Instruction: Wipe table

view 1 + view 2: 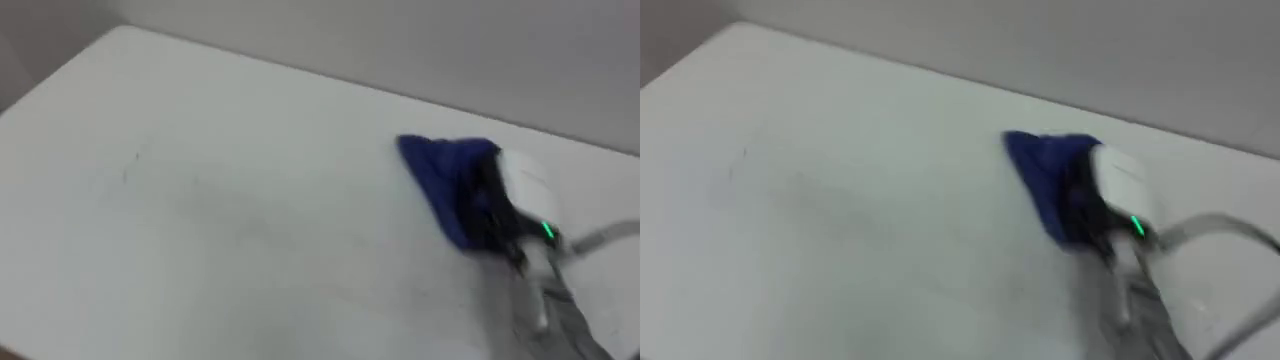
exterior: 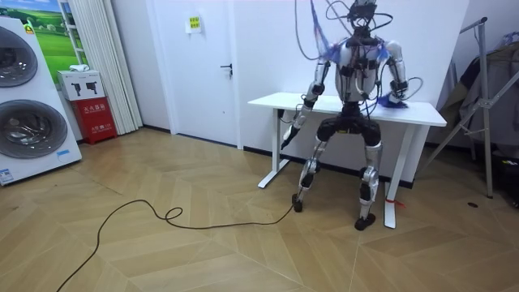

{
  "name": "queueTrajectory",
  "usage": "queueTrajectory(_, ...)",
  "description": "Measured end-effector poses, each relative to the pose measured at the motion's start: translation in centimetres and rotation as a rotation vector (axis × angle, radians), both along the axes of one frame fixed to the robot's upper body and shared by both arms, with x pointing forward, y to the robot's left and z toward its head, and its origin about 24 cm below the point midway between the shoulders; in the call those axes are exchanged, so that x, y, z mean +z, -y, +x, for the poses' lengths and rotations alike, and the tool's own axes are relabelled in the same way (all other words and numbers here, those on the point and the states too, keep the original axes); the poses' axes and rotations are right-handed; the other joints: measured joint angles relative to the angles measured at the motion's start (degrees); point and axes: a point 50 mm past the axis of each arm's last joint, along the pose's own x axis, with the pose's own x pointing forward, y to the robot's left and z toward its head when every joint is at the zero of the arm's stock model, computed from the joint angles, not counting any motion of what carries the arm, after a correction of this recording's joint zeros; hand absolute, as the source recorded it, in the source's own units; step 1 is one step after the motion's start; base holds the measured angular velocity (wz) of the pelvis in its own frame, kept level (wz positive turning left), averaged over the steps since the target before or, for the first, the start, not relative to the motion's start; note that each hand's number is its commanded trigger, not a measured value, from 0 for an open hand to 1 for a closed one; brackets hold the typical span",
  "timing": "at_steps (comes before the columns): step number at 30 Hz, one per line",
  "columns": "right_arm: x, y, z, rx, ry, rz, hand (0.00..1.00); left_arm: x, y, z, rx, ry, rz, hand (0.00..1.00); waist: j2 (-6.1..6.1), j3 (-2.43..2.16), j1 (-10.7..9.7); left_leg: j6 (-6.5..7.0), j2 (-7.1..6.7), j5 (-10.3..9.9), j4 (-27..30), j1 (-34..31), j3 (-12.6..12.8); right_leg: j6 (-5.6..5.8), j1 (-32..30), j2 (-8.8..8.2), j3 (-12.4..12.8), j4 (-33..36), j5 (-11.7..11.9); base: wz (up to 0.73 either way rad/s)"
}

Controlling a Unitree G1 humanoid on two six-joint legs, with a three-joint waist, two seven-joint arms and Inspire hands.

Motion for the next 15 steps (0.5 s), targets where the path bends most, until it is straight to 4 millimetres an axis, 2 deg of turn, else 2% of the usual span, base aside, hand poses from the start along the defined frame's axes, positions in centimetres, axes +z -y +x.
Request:
queueTrajectory(1, -0.5, 0.4, -1.1, -0.026, -0.030, -0.008, 1.00, 0.1, 0.1, 0.6, -0.014, 0.018, 0.003, 0.00, -0.06, -0.22, 0.1, -0.24, -1.49, -1.5, 0.7, 0.9, 0.0, -0.03, 1.2, 0.23, -0.2, -1.8, 0.8, -0.24)
queueTrajectory(2, -0.6, 0.2, -1.2, -0.022, -0.032, -0.006, 1.00, 0.0, 0.3, 0.5, -0.028, 0.012, -0.002, 0.00, -0.04, -0.25, 0.4, 0.04, -1.77, -2.5, 1.2, 0.9, -0.1, 0.07, 1.7, 0.59, 0.0, -2.9, 1.1, -0.52)
queueTrajectory(3, -0.7, -0.3, -0.9, -0.019, -0.034, 0.014, 1.00, -0.2, 0.9, 0.7, -0.070, 0.000, -0.010, 0.00, 0.50, -0.34, 1.0, 0.63, -1.79, -4.4, 3.0, 0.6, -0.6, -0.20, 2.4, 1.34, 0.8, -4.5, 2.2, -0.59)
queueTrajectory(4, -0.6, -0.9, 0.0, -0.013, -0.021, 0.046, 1.00, -0.4, 1.5, 1.0, -0.115, -0.008, -0.009, 0.00, 1.15, -0.12, 1.3, 0.14, -1.62, -6.2, 5.8, -0.3, -1.3, -0.58, 2.2, 1.71, 3.2, -3.3, 3.6, -0.46)
queueTrajectory(5, -0.7, -1.4, 0.3, -0.014, -0.019, 0.065, 1.00, -0.4, 1.7, 0.9, -0.132, -0.017, -0.007, 0.00, 1.32, -0.04, 1.3, 0.25, -1.57, -7.2, 7.4, -0.6, -1.3, -0.61, 1.6, 1.57, 4.6, -1.0, 3.6, -0.21)
queueTrajectory(6, -0.6, -2.4, 0.9, -0.006, -0.022, 0.102, 1.00, -0.4, 1.8, 1.3, -0.164, -0.020, 0.009, 0.00, 1.37, -0.05, 2.2, 0.40, -1.50, -8.2, 9.0, -0.3, -0.9, -2.21, 1.2, 1.95, 4.6, 5.5, 0.0, -0.03)
queueTrajectory(7, -0.2, -4.0, 2.0, 0.042, -0.016, 0.141, 1.00, -0.4, 2.0, 1.8, -0.186, -0.007, 0.019, 0.00, 1.43, -0.08, 3.4, 0.41, -1.63, -8.3, 9.1, 0.2, 0.3, -3.57, 1.2, 2.49, 4.5, 8.5, -4.0, -0.07)
queueTrajectory(8, 0.1, -4.9, 2.6, 0.080, -0.008, 0.151, 1.00, -0.5, 2.3, 2.1, -0.196, -0.002, 0.016, 0.00, 1.91, 0.01, 4.1, 0.35, -1.60, -8.2, 9.1, 0.2, 0.8, -3.36, 0.8, 2.70, 5.0, 9.3, -5.3, -0.28)
queueTrajectory(9, 0.9, -7.1, 4.4, 0.175, 0.008, 0.146, 1.00, -0.7, 2.9, 2.4, -0.197, 0.015, 0.001, 0.00, 2.47, 0.49, 5.9, 0.71, -2.43, -8.0, 9.0, 0.2, 0.5, -2.92, -1.8, 2.56, 7.0, 9.9, -6.3, -0.73)
queueTrajectory(10, 1.9, -9.5, 6.2, 0.268, 0.034, 0.151, 1.00, -0.9, 3.5, 2.2, -0.177, 0.015, -0.021, 0.00, 3.81, 0.83, 7.8, 2.32, -4.66, -8.5, 8.7, -0.1, -1.1, -3.62, -3.9, 3.15, 9.7, 9.5, -6.3, -0.82)
queueTrajectory(11, 2.4, -10.5, 6.9, 0.313, 0.042, 0.139, 1.00, -1.0, 3.8, 2.1, -0.171, 0.011, -0.029, 0.00, 4.15, 0.86, 8.2, 3.02, -6.08, -8.6, 8.6, -0.7, -1.6, -3.78, -4.4, 3.29, 9.9, 8.7, -6.0, -0.60)
queueTrajectory(12, 2.7, -12.4, 7.4, 0.381, 0.047, 0.152, 1.00, -1.1, 3.8, 1.8, -0.146, 0.004, -0.036, 0.00, 4.46, 0.79, 8.4, 4.70, -9.29, -8.4, 7.8, -2.0, -2.6, -3.79, -4.9, 3.57, 9.8, 6.6, -5.4, 0.00)
queueTrajectory(13, 2.5, -13.6, 7.2, 0.421, 0.040, 0.170, 1.00, -1.0, 3.6, 1.6, -0.127, -0.011, -0.032, 0.00, 4.25, 0.72, 8.3, 6.28, -12.38, -7.4, 5.8, -2.2, -4.2, -4.17, -4.2, 4.04, 9.4, 3.3, -3.1, 0.24)
queueTrajectory(14, 2.4, -14.0, 7.1, 0.434, 0.041, 0.173, 1.00, -1.0, 3.5, 1.5, -0.117, -0.019, -0.030, 0.00, 3.89, 0.53, 8.1, 6.70, -13.13, -6.8, 4.4, -2.1, -5.0, -4.28, -3.8, 4.13, 9.0, 1.8, -1.9, 0.54)
queueTrajectory(15, 2.4, -14.0, 6.8, 0.440, 0.044, 0.171, 1.00, -1.0, 3.5, 1.4, -0.108, -0.036, -0.031, 0.00, 3.96, 0.26, 6.8, 6.74, -13.82, -5.5, 2.1, -1.6, -5.6, -3.60, -2.6, 4.38, 7.4, -0.4, -0.8, 0.45)
